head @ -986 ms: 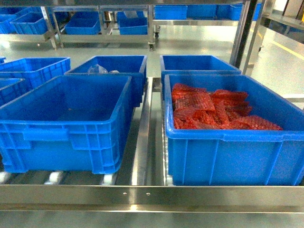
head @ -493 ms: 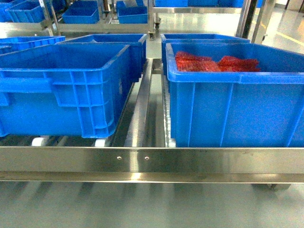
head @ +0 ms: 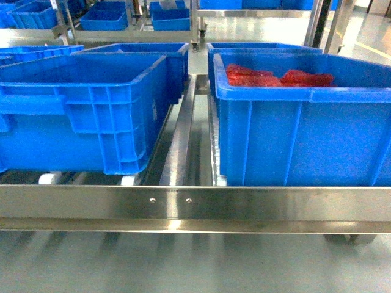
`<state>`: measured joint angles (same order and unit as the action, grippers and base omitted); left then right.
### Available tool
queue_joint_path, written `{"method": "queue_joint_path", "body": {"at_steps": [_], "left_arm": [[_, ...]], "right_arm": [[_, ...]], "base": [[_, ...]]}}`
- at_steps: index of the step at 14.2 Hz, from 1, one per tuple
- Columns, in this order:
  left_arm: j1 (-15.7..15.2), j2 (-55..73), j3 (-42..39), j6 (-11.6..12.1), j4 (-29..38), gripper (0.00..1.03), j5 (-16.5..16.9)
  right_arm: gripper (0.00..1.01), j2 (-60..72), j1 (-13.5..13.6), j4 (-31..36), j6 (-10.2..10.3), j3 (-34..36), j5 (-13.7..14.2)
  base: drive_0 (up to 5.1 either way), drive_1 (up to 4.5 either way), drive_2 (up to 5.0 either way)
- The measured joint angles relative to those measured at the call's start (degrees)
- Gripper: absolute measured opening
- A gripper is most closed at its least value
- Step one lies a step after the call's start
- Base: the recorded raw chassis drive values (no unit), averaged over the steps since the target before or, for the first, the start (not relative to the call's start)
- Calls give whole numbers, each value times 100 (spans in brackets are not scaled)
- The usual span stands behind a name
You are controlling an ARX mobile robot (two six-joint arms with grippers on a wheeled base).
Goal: Pick blue part to blue bin on bottom shelf
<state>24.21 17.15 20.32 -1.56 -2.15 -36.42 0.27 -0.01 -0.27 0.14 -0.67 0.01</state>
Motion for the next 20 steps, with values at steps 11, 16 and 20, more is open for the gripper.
{"method": "queue_joint_path", "body": {"at_steps": [11, 16, 20], "left_arm": [[0, -2, 2, 2, 20, 44, 4], [0, 0, 2, 2, 11, 44, 15], [0, 20, 2, 2, 4, 44, 13]], "right_arm": [[98, 0, 0, -17, 0, 0, -2], [98, 0, 0, -2, 0, 0, 0], [98, 0, 0, 2, 2, 0, 2]], "base": [[-11, 391, -412], [2, 403, -400], [0, 99, -100]]}}
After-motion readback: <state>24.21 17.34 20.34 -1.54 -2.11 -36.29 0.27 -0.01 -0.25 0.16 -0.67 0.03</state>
